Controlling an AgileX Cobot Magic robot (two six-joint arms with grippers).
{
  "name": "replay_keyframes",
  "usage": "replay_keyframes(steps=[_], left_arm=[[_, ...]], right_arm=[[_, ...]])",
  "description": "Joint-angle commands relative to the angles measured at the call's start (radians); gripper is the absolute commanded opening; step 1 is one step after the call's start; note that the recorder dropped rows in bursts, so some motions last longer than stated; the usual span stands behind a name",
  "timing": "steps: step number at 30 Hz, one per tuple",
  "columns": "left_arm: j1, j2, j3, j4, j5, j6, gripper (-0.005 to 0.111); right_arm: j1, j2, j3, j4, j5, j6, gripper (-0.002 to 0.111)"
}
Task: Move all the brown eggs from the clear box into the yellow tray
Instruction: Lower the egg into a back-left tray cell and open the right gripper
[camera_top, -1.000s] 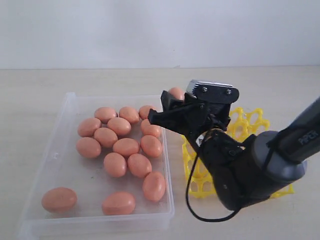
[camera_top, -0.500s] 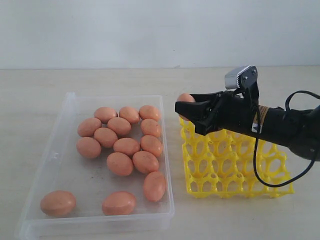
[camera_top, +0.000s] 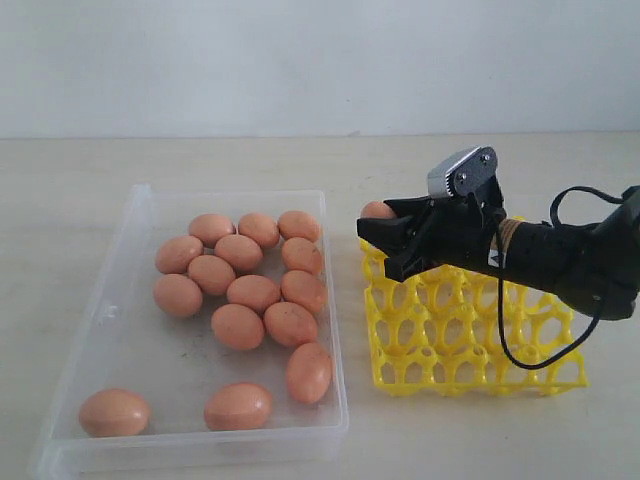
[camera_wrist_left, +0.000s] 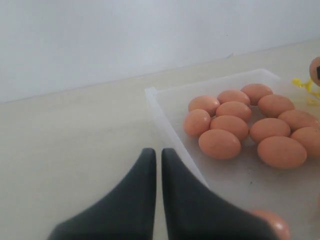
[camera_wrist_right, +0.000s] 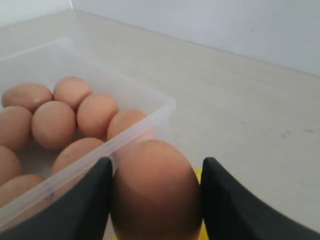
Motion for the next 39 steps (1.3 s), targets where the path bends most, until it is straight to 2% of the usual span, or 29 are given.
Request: replay_keyframes(steps=[1, 14, 27, 30, 33, 36, 39], left_arm=[[-0.006, -0.003, 0.004, 0.002, -0.002, 0.000, 0.004], [-0.006, -0.003, 0.004, 0.002, -0.002, 0.000, 0.004], [-0.006, -0.003, 0.004, 0.002, -0.002, 0.000, 0.004], [-0.006, -0.003, 0.004, 0.002, -0.002, 0.000, 0.004], [-0.006, -0.003, 0.004, 0.002, -0.002, 0.000, 0.004], [-0.006, -0.003, 0.004, 0.002, -0.002, 0.000, 0.004], [-0.006, -0.003, 0.004, 0.002, -0.002, 0.000, 0.004]], right_arm=[[-0.003, 0.049, -0.031, 0.011, -0.003, 0.005, 0.000], [-0.003, 0.054, -0.038, 0.049, 0.005, -0.051, 0.000], [-0.003, 0.054, -0.038, 0.047, 0.128, -0.076, 0.001], [-0.003, 0.054, -0.038, 0.047, 0.122, -0.076, 0.011], [-0.003, 0.054, -0.038, 0.047, 0.122, -0.076, 0.032], [-0.003, 0.054, -0.038, 0.049, 0.122, -0.076, 0.048], [-0.003, 0.054, -0.038, 0.067, 0.122, -0.076, 0.053]])
